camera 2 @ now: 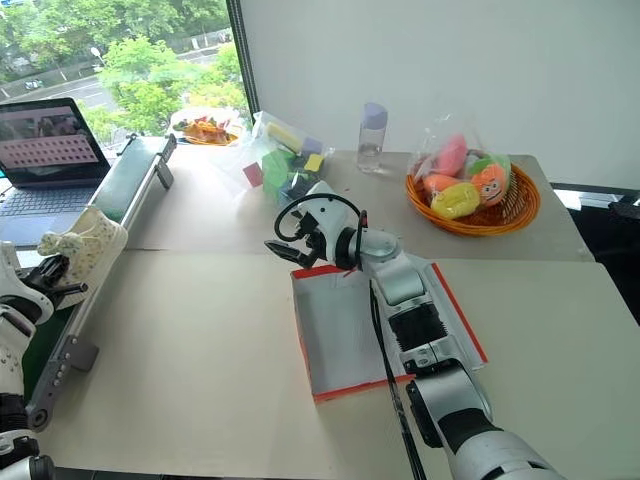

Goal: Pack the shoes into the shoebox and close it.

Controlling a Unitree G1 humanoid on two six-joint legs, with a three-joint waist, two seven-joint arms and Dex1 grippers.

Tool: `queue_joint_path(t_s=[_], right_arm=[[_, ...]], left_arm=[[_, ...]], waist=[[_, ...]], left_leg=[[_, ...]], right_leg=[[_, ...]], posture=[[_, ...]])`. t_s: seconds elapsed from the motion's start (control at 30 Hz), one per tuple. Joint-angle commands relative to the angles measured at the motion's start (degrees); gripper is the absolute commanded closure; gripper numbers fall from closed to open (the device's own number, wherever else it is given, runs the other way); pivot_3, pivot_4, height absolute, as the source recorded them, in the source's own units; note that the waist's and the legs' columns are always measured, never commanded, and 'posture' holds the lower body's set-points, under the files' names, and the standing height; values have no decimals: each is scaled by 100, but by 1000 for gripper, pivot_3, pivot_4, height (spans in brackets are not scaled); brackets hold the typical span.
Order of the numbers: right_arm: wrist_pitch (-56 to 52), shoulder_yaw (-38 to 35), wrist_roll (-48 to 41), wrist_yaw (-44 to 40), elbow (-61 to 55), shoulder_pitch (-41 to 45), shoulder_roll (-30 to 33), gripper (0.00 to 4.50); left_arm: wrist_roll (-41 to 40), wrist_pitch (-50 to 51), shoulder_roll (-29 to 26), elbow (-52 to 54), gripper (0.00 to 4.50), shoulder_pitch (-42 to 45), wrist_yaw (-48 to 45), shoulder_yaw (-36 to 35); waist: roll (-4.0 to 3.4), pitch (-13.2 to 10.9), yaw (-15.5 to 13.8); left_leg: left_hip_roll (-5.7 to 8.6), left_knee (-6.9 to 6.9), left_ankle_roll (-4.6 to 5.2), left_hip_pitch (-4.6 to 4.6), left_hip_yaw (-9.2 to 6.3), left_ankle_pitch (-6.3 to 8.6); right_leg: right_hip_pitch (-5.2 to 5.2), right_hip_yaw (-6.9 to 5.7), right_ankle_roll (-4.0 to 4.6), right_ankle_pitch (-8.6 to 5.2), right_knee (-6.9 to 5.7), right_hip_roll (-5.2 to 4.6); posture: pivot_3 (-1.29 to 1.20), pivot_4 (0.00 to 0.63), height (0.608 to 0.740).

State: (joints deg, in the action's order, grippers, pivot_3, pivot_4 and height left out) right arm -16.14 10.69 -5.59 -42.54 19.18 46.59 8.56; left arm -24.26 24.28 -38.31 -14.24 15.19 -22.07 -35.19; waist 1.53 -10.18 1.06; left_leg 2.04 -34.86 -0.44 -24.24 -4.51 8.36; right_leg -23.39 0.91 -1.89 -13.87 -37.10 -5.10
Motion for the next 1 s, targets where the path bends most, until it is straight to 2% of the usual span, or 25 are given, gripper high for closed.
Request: queue_joint_path(t_s=[0.03,0.23,0.4,0.6,0.67,0.73,0.83,1.0], right_arm=[[80,-24,-31,-9,-158,169,6,0],[99,-26,-20,-19,-136,178,21,0],[-41,-202,-244,-7,-145,180,-64,0],[-1433,-1355,-1778,149,-266,435,-409,0],[-2223,-1954,-2565,392,-254,627,-534,0],[-2941,-2218,-3090,487,-296,701,-584,0],[-3509,-2248,-3401,584,-374,622,-629,0],[-3643,-2474,-3634,877,-282,639,-743,0]], left_arm=[[-149,-8,-43,496,4477,89,142,-153],[-316,100,36,1104,4477,280,374,-74],[-508,438,301,1824,4477,612,631,290],[-716,869,785,2502,4477,1129,979,868],[-783,1002,1073,2667,4477,1371,1118,1133],[-819,1075,1309,2756,4477,1550,1210,1338],[-846,1139,1620,2792,4477,1783,1287,1624],[-880,1199,1984,2721,4477,2070,1333,1885]], waist=[[0,0,31],[1,0,83],[2,-1,69],[6,-3,76],[6,-3,73],[6,-3,50],[6,-3,59],[6,-3,103]], left_leg=[[0,0,0,1,1,0],[-2,0,1,0,3,0],[1,-2,1,-2,1,-1],[0,-6,3,-2,0,-2],[0,-8,4,-4,0,-2],[1,-7,4,-5,-1,-3],[1,-6,5,-4,9,-2],[5,-10,6,-5,32,-3]], right_leg=[[-1,1,0,0,0,0],[-4,3,0,0,-2,3],[0,1,-1,0,-1,2],[2,2,-2,1,-4,6],[3,3,-3,3,-4,7],[4,2,-3,3,-3,7],[5,5,-3,2,-2,13],[5,7,-3,2,-4,17]], posture=[[0,150,740],[0,150,740],[0,150,740],[0,150,740],[0,150,740],[0,150,740],[0,150,740],[0,150,740]])
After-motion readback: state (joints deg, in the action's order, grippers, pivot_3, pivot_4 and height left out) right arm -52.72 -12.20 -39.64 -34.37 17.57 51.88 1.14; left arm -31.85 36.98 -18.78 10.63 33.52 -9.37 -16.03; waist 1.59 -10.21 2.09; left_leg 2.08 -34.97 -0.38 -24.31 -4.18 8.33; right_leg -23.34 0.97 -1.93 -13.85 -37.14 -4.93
